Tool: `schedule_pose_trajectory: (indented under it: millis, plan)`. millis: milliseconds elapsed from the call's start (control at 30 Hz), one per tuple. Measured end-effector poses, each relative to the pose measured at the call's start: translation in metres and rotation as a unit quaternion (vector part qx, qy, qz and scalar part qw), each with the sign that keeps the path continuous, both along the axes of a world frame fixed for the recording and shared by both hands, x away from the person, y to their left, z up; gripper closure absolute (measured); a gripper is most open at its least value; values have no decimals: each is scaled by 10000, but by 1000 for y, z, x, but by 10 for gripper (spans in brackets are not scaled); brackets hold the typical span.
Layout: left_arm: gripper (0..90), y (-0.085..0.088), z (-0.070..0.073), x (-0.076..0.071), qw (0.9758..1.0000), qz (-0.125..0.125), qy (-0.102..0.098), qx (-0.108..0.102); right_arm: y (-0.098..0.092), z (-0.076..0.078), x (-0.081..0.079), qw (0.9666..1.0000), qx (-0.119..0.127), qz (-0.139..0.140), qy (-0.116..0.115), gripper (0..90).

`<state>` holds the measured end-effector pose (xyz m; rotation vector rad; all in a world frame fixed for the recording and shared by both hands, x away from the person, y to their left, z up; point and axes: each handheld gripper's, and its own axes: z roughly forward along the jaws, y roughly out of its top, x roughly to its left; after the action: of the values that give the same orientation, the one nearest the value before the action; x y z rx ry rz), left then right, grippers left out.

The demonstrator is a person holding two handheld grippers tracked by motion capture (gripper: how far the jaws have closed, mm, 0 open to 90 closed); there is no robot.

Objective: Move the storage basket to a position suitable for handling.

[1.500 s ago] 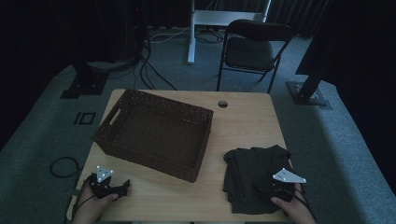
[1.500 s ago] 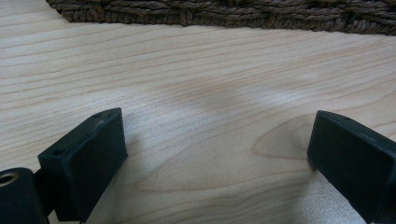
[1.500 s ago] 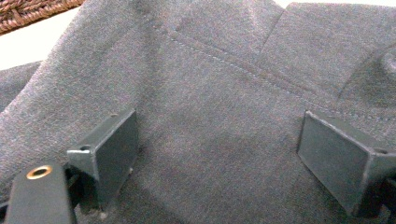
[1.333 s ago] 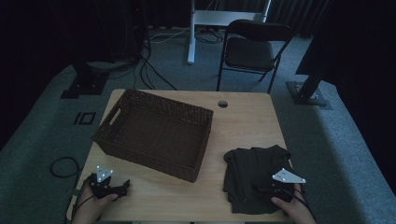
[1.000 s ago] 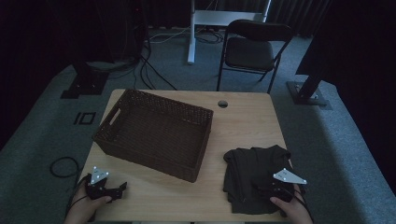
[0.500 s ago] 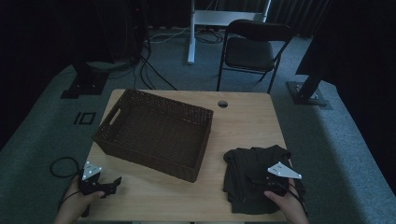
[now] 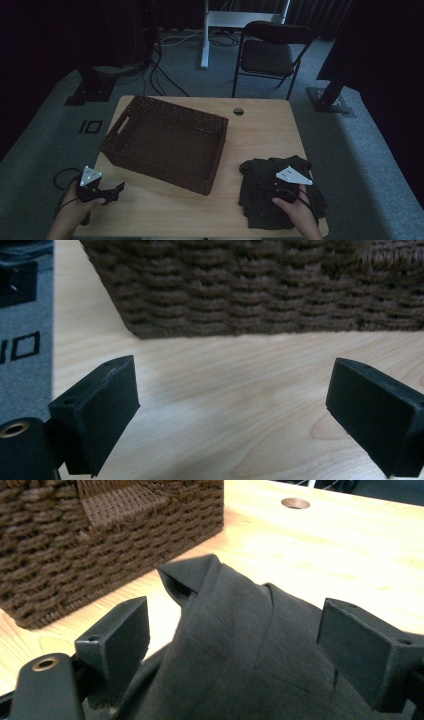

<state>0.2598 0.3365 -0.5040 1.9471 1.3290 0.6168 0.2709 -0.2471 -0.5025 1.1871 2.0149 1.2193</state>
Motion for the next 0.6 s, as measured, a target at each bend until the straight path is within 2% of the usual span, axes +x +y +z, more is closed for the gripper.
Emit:
schedule_pose_trajectory:
  millis: [200, 267, 433, 533, 567, 600]
  plan:
    - [71, 9, 15, 5, 9998, 18, -183, -75, 7, 7, 2, 9999, 113, -3, -103, 133]
    - [71, 13, 20, 8, 9996, 73, -256, -76, 10, 9, 3, 9996, 238, -21, -119, 133]
    - [71, 18, 28, 12, 9995, 64, -303, -69, 18, 13, 5, 9997, 163, 32, -193, 133]
    - [71, 21, 40, 16, 9986, -90, -498, -139, 26, 17, 6, 9995, 136, 135, -241, 133]
    - [71, 21, 40, 16, 9986, -90, -498, -139, 26, 17, 6, 9995, 136, 135, -241, 133]
    - [71, 21, 46, 19, 9978, -102, -608, -233, 30, 19, 7, 9994, 157, 177, -244, 133]
